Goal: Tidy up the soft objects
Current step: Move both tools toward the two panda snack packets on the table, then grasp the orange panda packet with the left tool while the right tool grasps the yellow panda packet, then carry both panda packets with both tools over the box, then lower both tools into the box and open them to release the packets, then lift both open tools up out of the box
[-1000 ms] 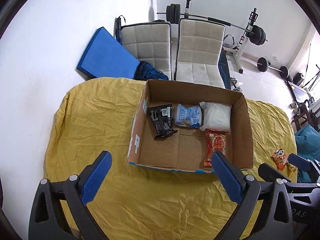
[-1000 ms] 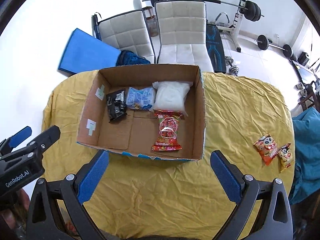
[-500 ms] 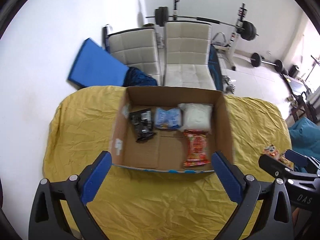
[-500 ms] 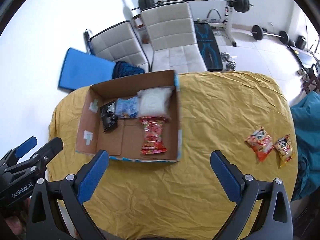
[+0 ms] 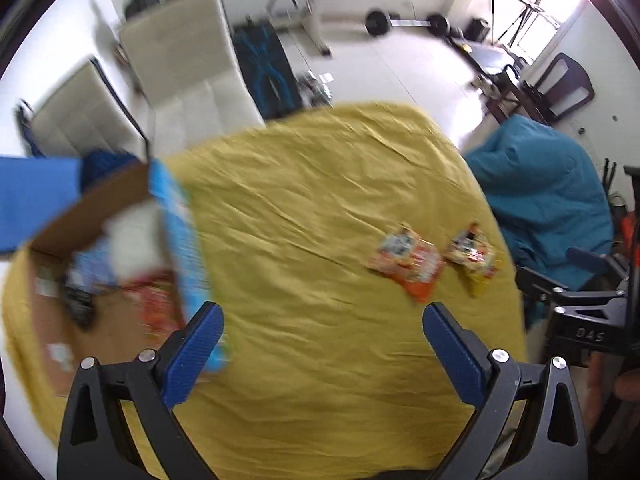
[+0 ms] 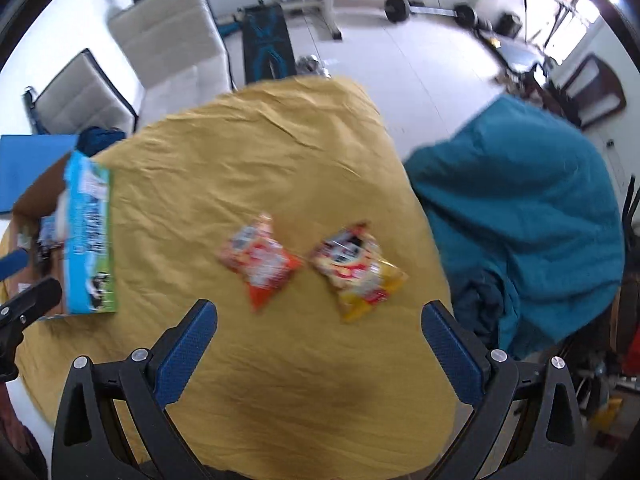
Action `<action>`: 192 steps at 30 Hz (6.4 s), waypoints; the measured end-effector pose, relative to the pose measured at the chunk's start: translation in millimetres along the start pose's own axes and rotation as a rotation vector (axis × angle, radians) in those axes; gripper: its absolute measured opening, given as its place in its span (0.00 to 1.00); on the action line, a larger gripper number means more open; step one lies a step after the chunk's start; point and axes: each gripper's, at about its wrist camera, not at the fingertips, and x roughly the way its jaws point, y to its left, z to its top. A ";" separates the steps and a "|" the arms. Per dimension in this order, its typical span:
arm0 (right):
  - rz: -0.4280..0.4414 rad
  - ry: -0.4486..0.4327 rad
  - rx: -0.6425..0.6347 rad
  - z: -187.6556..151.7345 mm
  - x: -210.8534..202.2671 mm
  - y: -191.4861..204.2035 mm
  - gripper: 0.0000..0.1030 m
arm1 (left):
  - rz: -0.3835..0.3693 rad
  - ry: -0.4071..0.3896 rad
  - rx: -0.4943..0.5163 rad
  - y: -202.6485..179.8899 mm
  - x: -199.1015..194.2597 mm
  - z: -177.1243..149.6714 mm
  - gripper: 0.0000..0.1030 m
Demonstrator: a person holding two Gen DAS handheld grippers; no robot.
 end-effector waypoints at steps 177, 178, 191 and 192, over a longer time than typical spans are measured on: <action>0.250 0.380 -0.412 -36.6 170.8 519.4 0.85 | -0.052 0.623 -0.387 392.7 144.4 -127.0 0.55; 0.240 0.374 -0.416 -35.1 166.9 519.4 0.86 | -0.057 0.617 -0.393 393.7 141.5 -127.7 0.56; 0.225 0.305 -0.418 -35.2 101.0 499.8 0.93 | -0.004 0.518 -0.346 372.0 85.6 -129.7 0.62; 0.217 0.293 -0.415 -36.2 95.1 495.2 0.93 | -0.001 0.499 -0.343 369.3 78.3 -130.5 0.62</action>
